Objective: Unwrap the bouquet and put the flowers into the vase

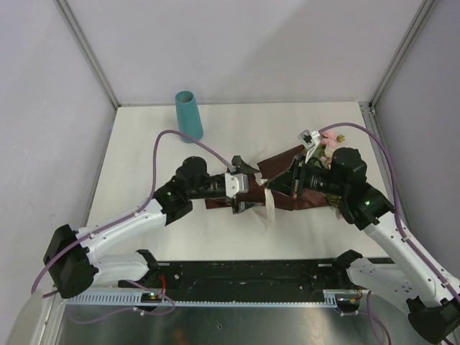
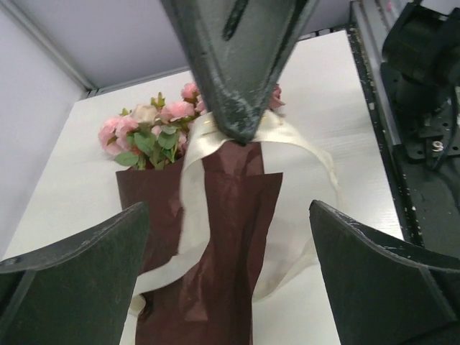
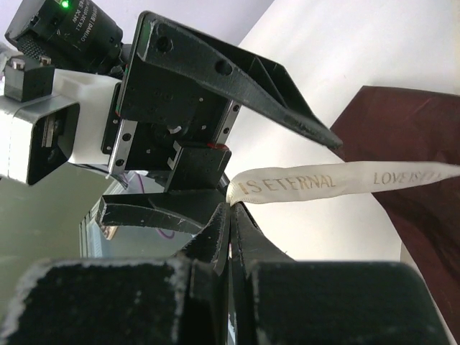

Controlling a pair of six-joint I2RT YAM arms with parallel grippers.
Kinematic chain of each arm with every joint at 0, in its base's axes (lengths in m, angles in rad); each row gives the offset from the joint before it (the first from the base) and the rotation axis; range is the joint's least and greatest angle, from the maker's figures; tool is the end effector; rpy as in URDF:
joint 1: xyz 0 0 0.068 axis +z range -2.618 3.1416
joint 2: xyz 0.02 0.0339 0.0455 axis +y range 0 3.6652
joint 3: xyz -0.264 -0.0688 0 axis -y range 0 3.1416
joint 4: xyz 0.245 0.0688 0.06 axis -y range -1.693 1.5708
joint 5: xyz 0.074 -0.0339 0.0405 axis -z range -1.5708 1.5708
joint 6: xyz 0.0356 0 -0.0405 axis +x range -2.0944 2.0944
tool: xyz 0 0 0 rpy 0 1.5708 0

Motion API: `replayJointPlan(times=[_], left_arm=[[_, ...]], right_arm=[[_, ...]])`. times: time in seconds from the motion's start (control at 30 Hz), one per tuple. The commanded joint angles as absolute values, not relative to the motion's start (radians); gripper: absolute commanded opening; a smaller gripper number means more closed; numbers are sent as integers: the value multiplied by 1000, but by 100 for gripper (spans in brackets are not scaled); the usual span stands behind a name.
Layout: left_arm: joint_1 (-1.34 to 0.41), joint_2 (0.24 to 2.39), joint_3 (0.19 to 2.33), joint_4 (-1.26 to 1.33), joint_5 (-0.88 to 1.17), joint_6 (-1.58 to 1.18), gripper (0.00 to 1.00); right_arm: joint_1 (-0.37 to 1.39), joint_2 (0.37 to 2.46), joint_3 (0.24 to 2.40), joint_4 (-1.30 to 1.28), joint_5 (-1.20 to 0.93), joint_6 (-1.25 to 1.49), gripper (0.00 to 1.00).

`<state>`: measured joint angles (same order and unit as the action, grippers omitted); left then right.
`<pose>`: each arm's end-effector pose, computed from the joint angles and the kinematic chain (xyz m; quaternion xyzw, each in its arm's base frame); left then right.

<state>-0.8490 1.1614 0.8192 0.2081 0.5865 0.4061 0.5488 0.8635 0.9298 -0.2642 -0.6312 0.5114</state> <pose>0.1627 -0.2146 0.3161 0.5772 0.4717 -0.3507 0.5669 0.1509 0.1169 0.3701 -0.2104 0.7315 0.5118 0.3984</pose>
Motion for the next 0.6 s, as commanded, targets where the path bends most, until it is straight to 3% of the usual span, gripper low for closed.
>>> replayJointPlan(times=[0.0, 0.37, 0.57], left_arm=[[-855, 1174, 847, 246, 729, 457, 97], [-855, 1203, 895, 241, 909, 346, 95], [-866, 1261, 920, 242, 838, 260, 92]], right_arm=[[553, 866, 931, -242, -660, 488, 0], [552, 876, 932, -237, -501, 506, 0], [554, 877, 902, -152, -411, 566, 0]])
